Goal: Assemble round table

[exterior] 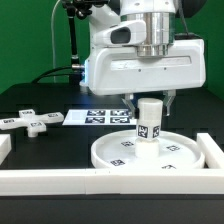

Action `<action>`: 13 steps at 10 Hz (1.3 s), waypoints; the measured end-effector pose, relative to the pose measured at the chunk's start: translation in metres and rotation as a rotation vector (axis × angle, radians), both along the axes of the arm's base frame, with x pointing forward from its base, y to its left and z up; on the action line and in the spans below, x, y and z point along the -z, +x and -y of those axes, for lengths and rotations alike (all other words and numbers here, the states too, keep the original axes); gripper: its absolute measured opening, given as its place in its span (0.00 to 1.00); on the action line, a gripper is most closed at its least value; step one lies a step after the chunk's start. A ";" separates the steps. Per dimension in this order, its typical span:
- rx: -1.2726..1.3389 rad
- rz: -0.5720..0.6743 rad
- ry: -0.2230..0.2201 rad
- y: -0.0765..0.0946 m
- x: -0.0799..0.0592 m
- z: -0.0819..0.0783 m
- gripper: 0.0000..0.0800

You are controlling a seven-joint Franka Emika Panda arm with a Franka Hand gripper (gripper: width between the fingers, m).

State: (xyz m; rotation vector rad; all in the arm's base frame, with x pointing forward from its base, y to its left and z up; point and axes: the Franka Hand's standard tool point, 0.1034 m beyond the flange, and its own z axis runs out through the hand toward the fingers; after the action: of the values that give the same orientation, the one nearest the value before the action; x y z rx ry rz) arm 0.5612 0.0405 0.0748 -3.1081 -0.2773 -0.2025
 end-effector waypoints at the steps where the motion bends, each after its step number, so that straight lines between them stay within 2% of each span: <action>1: 0.067 0.000 0.008 0.000 0.000 -0.001 0.52; 5: 0.331 -0.006 0.053 0.000 0.000 0.003 0.52; 8: 0.689 0.065 0.145 -0.003 0.001 0.007 0.52; 9: 0.823 0.063 0.178 -0.005 0.003 0.003 0.52; 13: 1.159 0.027 0.262 -0.006 0.003 0.003 0.52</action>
Offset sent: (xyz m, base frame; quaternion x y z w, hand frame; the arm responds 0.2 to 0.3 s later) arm 0.0000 0.0000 0.0000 0.0000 0.0000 0.1938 0.9810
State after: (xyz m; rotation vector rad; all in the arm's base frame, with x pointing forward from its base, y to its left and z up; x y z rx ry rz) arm 0.5549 0.0374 0.0723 -2.5848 1.4164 -0.2408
